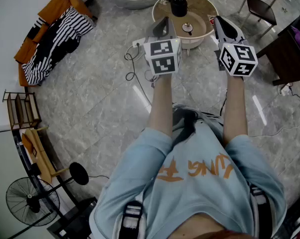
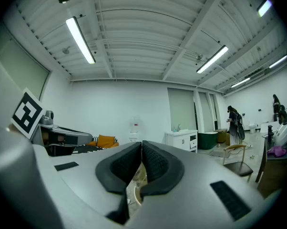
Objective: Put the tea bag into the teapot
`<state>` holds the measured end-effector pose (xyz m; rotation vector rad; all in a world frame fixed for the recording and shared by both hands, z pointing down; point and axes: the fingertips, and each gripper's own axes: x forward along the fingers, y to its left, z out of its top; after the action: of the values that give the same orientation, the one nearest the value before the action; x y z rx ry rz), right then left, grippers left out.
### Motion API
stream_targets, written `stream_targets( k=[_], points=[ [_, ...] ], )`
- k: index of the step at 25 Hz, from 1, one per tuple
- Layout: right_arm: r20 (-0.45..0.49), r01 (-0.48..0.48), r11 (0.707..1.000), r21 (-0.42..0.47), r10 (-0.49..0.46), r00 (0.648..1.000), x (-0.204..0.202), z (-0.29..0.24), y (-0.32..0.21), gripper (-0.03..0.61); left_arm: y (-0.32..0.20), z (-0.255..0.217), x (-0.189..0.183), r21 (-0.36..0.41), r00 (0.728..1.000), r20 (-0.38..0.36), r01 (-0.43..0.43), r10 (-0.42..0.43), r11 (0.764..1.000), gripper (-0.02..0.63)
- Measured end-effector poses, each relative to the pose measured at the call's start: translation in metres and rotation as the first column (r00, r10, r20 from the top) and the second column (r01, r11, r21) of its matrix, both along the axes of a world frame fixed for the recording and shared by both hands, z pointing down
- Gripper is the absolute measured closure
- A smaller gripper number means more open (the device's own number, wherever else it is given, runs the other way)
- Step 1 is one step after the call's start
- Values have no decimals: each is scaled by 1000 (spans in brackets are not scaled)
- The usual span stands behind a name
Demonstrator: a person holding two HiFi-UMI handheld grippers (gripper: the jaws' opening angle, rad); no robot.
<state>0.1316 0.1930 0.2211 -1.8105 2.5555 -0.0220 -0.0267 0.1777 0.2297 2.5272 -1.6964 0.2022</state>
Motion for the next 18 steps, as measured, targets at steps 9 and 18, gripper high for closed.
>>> stream_targets(
  k=[9,18],
  points=[
    [8,62,998,11,-62,998,-12,-2,-5,561,0,19,8,-41,1000,20,-8,8,999,588],
    [107,-25,1000,-1,25,994,5,-4,-18,561,-5,-3,-12,17,999,-49,2,-1,1000,588]
  ],
)
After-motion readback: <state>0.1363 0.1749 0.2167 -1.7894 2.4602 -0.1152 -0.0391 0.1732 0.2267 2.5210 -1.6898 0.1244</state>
